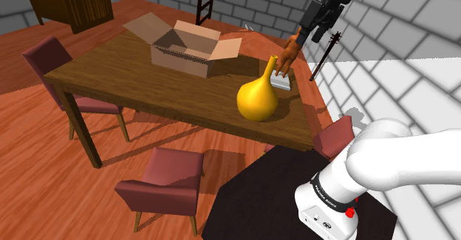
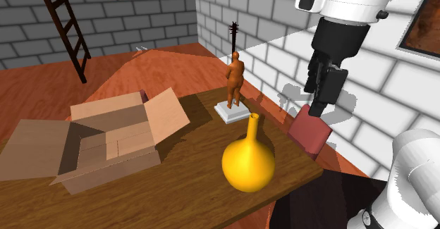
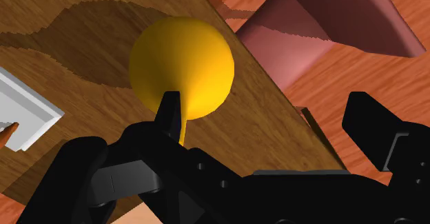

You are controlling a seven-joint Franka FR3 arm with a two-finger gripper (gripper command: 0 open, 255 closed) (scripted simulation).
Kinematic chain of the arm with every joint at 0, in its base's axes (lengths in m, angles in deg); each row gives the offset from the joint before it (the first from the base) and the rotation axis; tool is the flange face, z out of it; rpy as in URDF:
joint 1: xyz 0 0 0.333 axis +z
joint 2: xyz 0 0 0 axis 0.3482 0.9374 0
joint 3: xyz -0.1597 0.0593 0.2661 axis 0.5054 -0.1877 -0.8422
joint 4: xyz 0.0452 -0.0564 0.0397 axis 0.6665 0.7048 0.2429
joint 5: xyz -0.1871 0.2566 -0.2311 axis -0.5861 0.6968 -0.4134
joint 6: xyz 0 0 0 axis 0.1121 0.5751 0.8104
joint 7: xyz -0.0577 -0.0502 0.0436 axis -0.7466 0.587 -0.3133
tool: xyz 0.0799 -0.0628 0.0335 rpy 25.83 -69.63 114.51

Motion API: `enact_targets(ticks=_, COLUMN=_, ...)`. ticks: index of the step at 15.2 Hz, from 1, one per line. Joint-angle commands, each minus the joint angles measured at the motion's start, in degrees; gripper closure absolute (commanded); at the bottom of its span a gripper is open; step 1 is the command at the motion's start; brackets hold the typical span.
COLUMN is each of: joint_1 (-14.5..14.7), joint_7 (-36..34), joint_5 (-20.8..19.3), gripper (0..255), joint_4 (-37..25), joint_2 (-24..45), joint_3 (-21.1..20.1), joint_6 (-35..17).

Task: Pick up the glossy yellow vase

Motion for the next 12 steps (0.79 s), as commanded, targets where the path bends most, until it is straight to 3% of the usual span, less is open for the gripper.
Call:
enact_targets(ticks=1, joint_1=0.00, joint_7=0.00, joint_5=0.00, gripper=0, joint_4=0.00, joint_2=0.00, joint_3=0.00, joint_6=0.00)
enact_targets(ticks=12, joint_1=-0.81, joint_7=7.48, joint_5=-3.22, gripper=0, joint_4=6.28, joint_2=12.41, joint_3=5.94, joint_6=-23.47)
